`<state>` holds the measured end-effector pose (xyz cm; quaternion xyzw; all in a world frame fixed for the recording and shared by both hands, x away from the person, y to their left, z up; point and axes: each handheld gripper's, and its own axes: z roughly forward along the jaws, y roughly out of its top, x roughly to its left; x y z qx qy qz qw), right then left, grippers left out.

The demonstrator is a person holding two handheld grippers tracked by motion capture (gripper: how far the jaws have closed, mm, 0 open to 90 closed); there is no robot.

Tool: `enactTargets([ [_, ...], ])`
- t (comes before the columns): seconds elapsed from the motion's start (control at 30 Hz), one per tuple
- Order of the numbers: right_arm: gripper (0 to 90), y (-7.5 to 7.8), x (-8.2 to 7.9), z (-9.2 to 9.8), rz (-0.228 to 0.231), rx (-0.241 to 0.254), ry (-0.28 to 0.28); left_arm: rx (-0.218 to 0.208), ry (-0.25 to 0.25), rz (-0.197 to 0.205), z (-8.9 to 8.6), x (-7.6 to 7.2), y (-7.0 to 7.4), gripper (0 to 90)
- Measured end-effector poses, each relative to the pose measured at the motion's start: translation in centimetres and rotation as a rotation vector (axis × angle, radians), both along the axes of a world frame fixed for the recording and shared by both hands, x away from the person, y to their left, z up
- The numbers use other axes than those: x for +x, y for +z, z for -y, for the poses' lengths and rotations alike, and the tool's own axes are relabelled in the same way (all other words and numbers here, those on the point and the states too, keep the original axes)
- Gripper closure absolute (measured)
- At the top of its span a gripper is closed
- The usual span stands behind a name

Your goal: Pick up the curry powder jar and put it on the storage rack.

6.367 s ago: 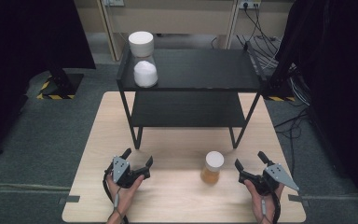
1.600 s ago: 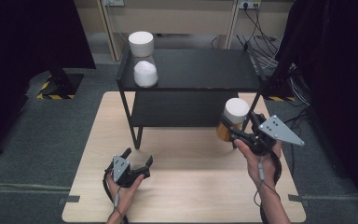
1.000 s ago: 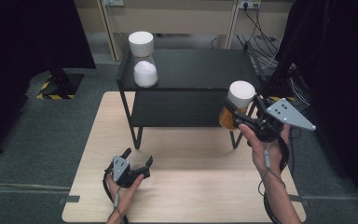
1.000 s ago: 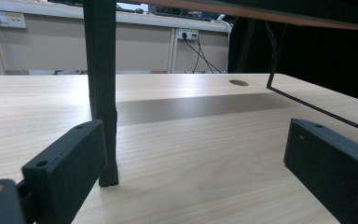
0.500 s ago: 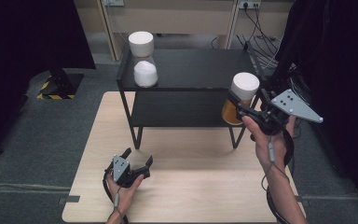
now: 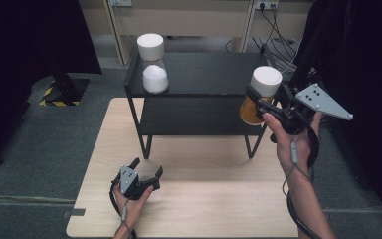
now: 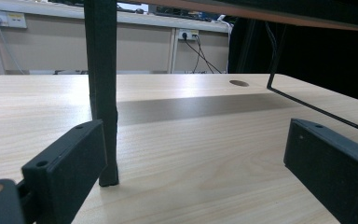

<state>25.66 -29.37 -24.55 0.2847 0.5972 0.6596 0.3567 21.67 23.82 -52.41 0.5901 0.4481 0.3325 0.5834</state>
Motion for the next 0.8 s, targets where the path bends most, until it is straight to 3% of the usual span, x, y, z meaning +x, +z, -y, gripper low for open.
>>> enactTargets([
  [0.33, 35.1, 2.0, 0.6, -0.5, 0.001, -0.007, -0.004, 0.0, 0.002, -0.001, 0.0, 0.0, 0.0, 5.0],
  [0.8, 35.1, 3.0, 2.1, -1.2, -0.023, -0.004, -0.02, -0.002, -0.002, -0.004, -0.1, 0.1, 0.0, 5.0],
])
